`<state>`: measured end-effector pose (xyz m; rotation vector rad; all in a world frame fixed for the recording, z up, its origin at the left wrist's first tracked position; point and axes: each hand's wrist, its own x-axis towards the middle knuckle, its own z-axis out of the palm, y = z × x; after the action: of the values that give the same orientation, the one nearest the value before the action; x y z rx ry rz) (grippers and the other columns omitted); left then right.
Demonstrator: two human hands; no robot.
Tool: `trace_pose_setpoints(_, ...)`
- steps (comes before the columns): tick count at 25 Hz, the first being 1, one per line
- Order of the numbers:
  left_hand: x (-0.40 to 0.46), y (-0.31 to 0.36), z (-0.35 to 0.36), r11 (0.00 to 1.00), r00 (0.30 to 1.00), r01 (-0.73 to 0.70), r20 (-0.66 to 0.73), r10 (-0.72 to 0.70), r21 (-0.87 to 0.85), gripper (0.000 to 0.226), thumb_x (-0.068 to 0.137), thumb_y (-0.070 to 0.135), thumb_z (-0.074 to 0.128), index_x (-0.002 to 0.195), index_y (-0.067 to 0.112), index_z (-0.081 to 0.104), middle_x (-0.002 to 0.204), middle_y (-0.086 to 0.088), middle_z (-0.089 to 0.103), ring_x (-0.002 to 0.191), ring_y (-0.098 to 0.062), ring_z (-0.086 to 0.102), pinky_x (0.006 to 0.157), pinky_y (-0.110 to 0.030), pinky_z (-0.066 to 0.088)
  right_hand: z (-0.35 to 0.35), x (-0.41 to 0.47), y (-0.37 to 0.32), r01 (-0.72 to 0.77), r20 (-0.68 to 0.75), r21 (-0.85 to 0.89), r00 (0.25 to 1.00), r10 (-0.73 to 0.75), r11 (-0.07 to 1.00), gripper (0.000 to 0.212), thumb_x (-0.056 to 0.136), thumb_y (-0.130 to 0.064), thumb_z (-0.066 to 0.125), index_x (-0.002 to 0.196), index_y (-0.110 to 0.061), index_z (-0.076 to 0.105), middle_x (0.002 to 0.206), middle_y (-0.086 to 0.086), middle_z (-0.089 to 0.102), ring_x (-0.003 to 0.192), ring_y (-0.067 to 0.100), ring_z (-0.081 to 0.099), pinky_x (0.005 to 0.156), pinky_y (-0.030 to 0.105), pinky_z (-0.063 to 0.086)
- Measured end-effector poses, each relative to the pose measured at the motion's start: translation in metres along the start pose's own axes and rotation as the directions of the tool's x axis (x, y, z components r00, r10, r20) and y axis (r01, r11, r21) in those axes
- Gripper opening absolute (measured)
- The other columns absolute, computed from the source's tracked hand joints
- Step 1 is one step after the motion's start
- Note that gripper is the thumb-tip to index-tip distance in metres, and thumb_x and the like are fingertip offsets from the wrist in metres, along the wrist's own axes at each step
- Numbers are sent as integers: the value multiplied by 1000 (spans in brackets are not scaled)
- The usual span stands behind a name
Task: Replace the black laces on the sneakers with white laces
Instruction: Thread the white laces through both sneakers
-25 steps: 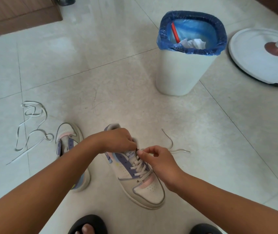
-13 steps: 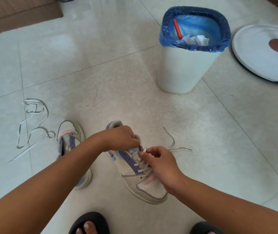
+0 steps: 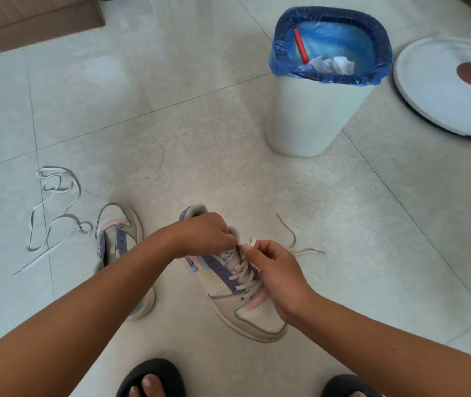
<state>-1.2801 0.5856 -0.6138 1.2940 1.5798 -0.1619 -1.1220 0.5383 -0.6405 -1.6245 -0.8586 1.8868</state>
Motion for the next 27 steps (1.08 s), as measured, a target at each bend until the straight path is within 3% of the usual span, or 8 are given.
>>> trace_pose_setpoints(5,-1,0,0,1000,1000,8,-12,-8,26,36,87,25,51,53,17,54,52,6,52,44,-6,44,48,-18,36,-10,11,-4,-151,-13,287,987,162,946,9,89,-20,61,80,-19,62,79,-3,63,79,9,55,75,26,43)
trace_pose_setpoints(8,-1,0,2,999,1000,6,-2,-6,54,39,89,24,50,50,20,52,40,13,48,36,-2,43,42,-14,34,-18,21,-14,-237,87,486,971,224,841,7,92,-16,57,86,-13,61,78,0,68,76,11,62,71,27,49)
trace_pose_setpoints(10,-1,-1,2,998,1000,11,-3,-10,63,38,89,25,49,52,20,53,44,12,49,38,-3,43,42,-15,34,-28,29,-21,-230,106,582,972,208,780,14,92,-14,56,102,-6,61,80,4,72,73,13,70,64,27,57)
trace_pose_setpoints(13,-1,-2,1,997,1000,25,-13,-24,68,37,90,24,49,54,19,55,44,12,49,36,-2,44,41,-13,34,-44,42,-27,-189,61,645,979,197,740,24,91,-11,57,114,-2,59,83,7,73,70,13,71,62,26,59)
trace_pose_setpoints(17,-3,-8,-2,994,998,13,63,-20,110,34,89,25,50,57,15,53,48,9,49,42,-4,42,50,-17,36,-73,58,-46,-55,-84,719,983,165,693,8,93,-7,55,88,-4,61,69,4,72,61,10,71,62,25,59)
trace_pose_setpoints(22,-2,-33,-8,958,982,-47,189,-7,282,29,92,27,48,67,14,54,70,1,49,68,-11,44,68,-26,39,-128,73,-77,130,-250,788,961,120,601,11,94,-7,54,86,-4,61,63,4,71,56,12,70,91,30,51)
trace_pose_setpoints(24,2,-45,-8,954,984,-56,181,2,295,31,91,27,52,62,16,52,68,2,48,68,-10,45,68,-24,39,-144,76,-81,174,-303,769,947,110,616,10,93,-5,55,86,-3,61,61,3,70,55,11,69,83,27,54)
trace_pose_setpoints(27,13,-60,-10,978,992,-50,126,25,201,38,88,23,58,52,17,48,54,5,43,53,-9,38,58,-24,36,-156,78,-80,200,-342,737,934,101,645,9,93,-2,55,86,-3,61,64,4,69,61,11,68,62,24,56)
